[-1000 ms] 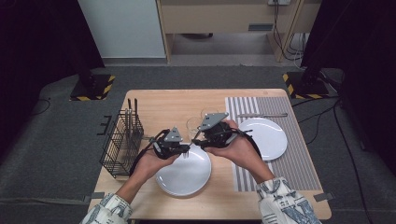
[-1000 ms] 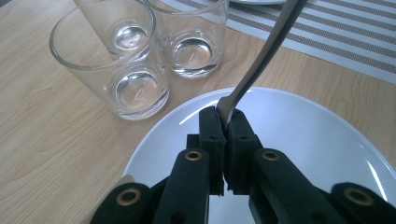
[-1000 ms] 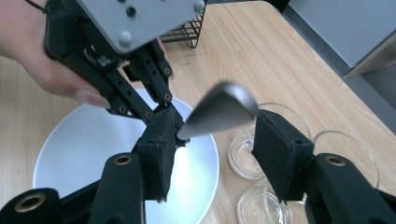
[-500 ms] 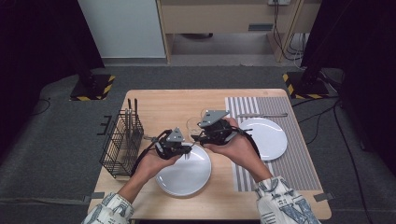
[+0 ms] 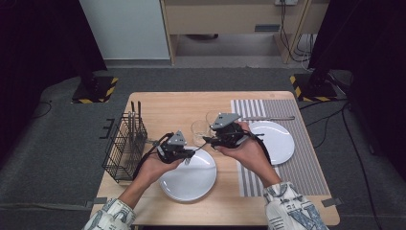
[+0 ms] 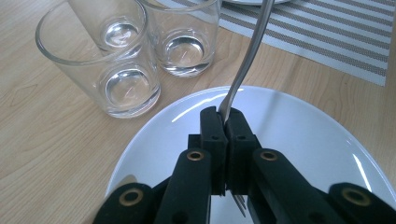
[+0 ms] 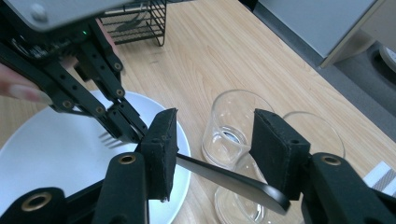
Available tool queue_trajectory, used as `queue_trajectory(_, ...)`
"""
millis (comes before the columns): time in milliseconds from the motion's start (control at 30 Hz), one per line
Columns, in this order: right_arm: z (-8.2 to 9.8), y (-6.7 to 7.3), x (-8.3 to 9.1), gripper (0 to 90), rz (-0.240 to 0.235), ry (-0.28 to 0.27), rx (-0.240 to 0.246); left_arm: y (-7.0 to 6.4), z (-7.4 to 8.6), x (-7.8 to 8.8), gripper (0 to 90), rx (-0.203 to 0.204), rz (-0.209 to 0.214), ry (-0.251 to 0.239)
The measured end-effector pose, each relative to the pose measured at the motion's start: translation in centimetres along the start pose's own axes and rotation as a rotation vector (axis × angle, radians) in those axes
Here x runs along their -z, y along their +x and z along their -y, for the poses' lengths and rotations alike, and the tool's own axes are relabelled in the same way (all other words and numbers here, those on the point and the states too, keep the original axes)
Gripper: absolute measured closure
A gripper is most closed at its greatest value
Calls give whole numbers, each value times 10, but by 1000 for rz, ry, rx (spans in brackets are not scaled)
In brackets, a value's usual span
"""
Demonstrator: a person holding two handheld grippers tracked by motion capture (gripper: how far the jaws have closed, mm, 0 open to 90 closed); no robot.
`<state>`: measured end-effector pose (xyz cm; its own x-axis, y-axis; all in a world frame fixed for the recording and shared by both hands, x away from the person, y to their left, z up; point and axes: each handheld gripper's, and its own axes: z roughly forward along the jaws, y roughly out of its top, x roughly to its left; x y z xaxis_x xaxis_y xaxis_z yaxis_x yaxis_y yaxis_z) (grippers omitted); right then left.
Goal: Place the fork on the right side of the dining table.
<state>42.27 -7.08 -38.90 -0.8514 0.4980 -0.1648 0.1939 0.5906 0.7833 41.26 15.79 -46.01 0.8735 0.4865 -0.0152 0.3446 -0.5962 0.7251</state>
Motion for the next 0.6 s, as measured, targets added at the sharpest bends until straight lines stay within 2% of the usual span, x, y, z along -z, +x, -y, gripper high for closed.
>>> queue_trajectory(167, 2, -1, 1, 506, 4, 7, 2, -1, -2, -3, 881, -9, -4, 20)
queue_trajectory(600, -8, 7, 7, 525, -3, -30, 29, -2, -5, -7, 882, -8, -12, 56)
